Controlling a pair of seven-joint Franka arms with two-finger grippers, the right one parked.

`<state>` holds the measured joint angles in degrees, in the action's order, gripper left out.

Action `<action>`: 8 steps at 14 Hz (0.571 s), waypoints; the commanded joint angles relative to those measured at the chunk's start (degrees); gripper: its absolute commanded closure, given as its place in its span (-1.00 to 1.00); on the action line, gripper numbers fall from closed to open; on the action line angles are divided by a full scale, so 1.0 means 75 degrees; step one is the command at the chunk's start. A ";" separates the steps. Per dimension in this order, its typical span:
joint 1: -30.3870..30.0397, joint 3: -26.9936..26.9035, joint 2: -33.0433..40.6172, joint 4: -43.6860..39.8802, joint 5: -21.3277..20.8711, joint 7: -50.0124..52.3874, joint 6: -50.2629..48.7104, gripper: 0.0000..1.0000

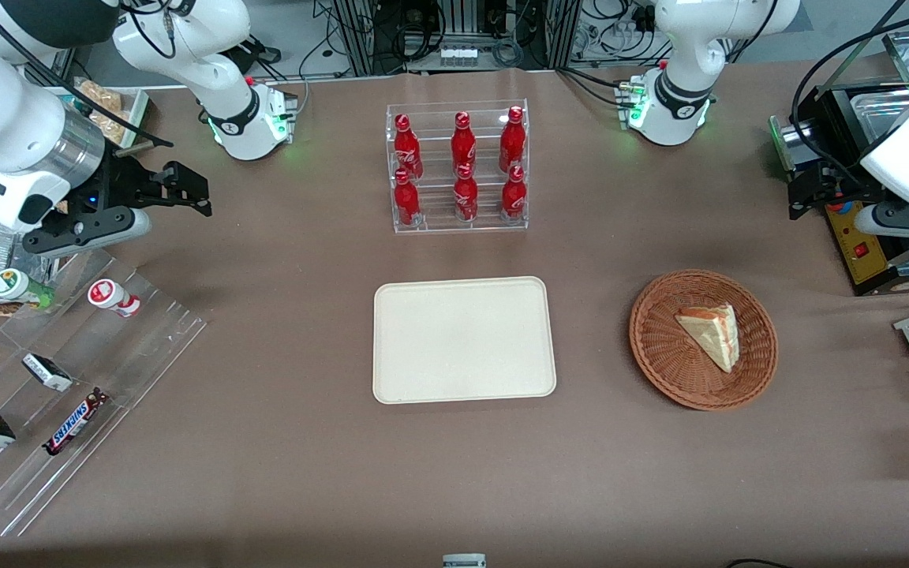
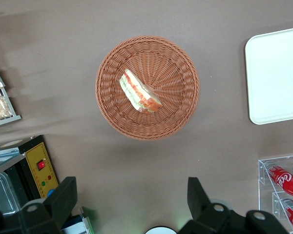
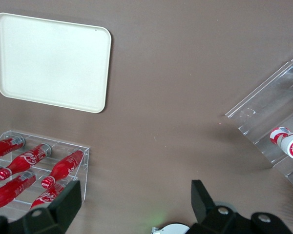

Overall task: Place sandwich from basket to tray
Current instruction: 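Move the left gripper over the sandwich in the wicker basket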

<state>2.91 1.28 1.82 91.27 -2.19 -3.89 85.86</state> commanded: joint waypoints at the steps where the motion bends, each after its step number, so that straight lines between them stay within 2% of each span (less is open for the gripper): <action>1: 0.0045 -0.0041 0.0003 -0.0029 -0.0095 -0.0103 -0.0104 -1.00; 8: 0.0069 -0.0030 0.0003 -0.0029 -0.0107 -0.0103 -0.0525 -1.00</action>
<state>2.91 1.27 1.81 91.32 -2.19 -3.93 83.47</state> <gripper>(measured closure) 0.000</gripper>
